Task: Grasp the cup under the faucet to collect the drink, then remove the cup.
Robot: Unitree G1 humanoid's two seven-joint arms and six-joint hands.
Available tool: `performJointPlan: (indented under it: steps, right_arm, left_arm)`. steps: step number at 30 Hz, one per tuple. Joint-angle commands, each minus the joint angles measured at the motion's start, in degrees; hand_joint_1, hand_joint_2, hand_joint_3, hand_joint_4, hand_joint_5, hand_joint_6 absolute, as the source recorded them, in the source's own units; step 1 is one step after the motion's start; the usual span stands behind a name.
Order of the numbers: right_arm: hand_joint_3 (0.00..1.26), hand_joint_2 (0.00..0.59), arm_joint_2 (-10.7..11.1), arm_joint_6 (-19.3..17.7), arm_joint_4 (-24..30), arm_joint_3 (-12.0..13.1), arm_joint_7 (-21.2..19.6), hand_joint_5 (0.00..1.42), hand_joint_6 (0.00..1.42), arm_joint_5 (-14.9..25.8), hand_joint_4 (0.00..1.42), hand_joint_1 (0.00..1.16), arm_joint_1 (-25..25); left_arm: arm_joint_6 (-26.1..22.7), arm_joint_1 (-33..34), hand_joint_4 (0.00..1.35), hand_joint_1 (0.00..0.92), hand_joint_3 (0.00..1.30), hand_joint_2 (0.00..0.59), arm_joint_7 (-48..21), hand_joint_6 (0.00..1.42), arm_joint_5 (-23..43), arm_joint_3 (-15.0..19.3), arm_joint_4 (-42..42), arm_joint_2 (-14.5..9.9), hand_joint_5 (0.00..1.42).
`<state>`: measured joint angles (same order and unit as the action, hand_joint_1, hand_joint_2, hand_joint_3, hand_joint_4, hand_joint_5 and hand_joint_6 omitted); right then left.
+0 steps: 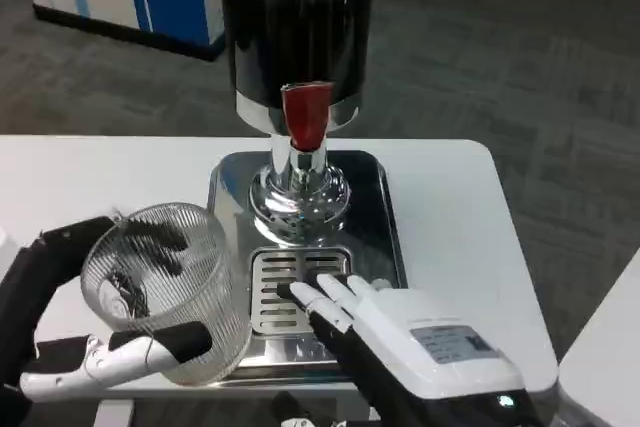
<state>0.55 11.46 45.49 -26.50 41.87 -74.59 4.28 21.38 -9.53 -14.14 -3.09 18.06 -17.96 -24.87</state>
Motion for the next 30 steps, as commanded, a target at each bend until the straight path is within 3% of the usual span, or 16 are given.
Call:
performJointPlan:
  steps: [1, 9, 21, 30]
  right_arm:
    - [0.07, 0.446, -1.41, 0.11, -0.23, -0.67, 0.12, 0.0, 0.0, -0.07, 0.0, 0.45, 0.19]
    - [0.07, 0.446, -1.55, 0.44, -1.14, -0.33, 0.06, 0.0, 0.0, -0.19, 0.0, 0.45, -0.72]
    - [0.07, 0.446, -0.63, 0.35, -1.25, 3.25, -0.64, 0.0, 0.0, 2.59, 0.0, 0.45, -1.31]
    - [0.07, 0.446, -0.47, 0.25, -1.4, 3.77, -0.76, 0.0, 0.0, 3.18, 0.0, 0.45, -1.93]
  left_arm:
    - [0.81, 0.69, 0.81, 0.66, 0.75, 0.13, 0.76, 0.61, 0.1, 1.15, 1.08, -0.43, 0.89]
    - [1.63, 5.88, 0.81, 0.66, 0.75, 0.13, 0.37, 0.61, -0.71, 0.3, 7.86, -1.96, 0.89]
    - [2.23, 17.21, 0.81, 0.66, 0.75, 0.13, 0.54, 0.61, -6.04, -7.1, 18.73, -2.62, 0.89]
    - [5.06, 24.24, 0.81, 0.66, 0.75, 0.13, 1.94, 0.61, -10.0, -11.22, 28.64, -3.27, 0.89]
